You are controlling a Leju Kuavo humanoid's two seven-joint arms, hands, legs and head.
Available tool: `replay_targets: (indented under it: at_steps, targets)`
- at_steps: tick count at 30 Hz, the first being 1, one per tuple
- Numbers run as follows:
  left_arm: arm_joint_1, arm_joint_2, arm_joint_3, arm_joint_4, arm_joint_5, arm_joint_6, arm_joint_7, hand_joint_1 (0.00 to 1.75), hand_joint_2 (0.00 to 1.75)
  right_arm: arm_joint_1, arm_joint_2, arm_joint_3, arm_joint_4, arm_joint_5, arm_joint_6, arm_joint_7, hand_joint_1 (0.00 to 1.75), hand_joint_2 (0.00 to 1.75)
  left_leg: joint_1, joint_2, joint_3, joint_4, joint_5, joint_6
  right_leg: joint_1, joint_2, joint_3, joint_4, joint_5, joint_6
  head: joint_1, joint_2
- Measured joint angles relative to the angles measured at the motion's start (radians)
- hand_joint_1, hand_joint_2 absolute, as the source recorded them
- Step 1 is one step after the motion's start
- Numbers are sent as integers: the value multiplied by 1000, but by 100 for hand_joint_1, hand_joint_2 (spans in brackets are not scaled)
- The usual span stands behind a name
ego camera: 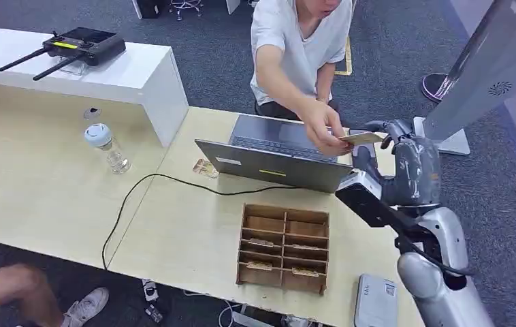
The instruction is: Pass the card to the sensor for recognition and then transmit it.
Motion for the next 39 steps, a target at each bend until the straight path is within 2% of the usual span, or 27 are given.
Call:
replay_targets:
  at_steps: [6, 17, 26, 34, 39]
  targets:
    - [0, 0, 0, 0, 6, 1, 0, 0, 0, 0, 5, 8, 3, -102, 56, -41, 0, 0, 0, 0, 0, 0, 0, 0, 0, 0, 0, 0, 0, 0, 0, 0]
    - [3, 4, 0, 0, 19, 11, -4, 0, 0, 20, 5, 26, -37, -83, 46, -60, 0, 0, 0, 0, 0, 0, 0, 0, 0, 0, 0, 0, 0, 0, 0, 0]
    - [16, 5, 0, 0, 37, 21, -18, 0, 0, 99, -15, 40, -122, -32, -17, -92, 0, 0, 0, 0, 0, 0, 0, 0, 0, 0, 0, 0, 0, 0, 0, 0]
    - [31, 5, 2, 0, 56, 32, -33, 0, 0, 234, -53, 52, -210, 69, -88, -114, 0, 0, 0, 0, 0, 0, 0, 0, 0, 0, 0, 0, 0, 0, 0, 0]
    - [36, 5, 6, 0, 67, 35, -36, 0, 0, 302, -67, 72, -228, 115, -109, -116, 0, 0, 0, 0, 0, 0, 0, 0, 0, 0, 0, 0, 0, 0, 0, 0]
